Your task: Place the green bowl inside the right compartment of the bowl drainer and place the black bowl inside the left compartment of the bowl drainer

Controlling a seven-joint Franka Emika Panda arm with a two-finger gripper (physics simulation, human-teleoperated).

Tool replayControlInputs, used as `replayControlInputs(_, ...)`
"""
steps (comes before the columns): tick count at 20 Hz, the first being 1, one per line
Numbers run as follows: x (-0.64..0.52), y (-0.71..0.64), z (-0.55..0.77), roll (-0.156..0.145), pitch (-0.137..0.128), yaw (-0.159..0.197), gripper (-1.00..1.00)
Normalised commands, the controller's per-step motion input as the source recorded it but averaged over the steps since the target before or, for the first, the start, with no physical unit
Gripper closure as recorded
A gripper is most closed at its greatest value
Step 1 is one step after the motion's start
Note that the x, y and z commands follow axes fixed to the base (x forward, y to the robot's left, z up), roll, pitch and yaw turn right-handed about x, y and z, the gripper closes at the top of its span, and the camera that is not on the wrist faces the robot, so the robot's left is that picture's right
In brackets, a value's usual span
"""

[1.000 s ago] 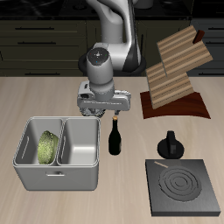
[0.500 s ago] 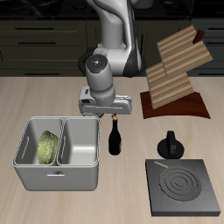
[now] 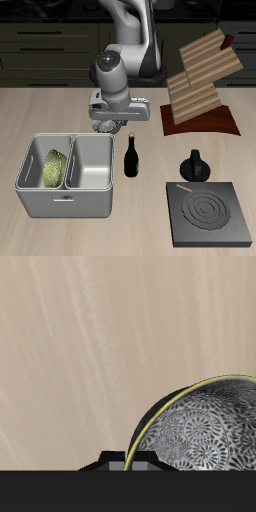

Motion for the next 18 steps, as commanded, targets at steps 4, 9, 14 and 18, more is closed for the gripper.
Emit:
replayControlInputs(4, -0.17, -0.07, 0.62, 0.003, -0.088, 0.063, 1.0)
replayControlInputs(9, -0.07, -0.1, 0.42, -0.016, -0.055, 0.039, 1.0)
replayControlInputs(14, -0.09, -0.11, 0.42, -0.016, -0.058, 0.038, 1.0)
replayControlInputs(18, -0.08, -0.05, 0.31, -0.008, -0.034, 0.023, 1.0)
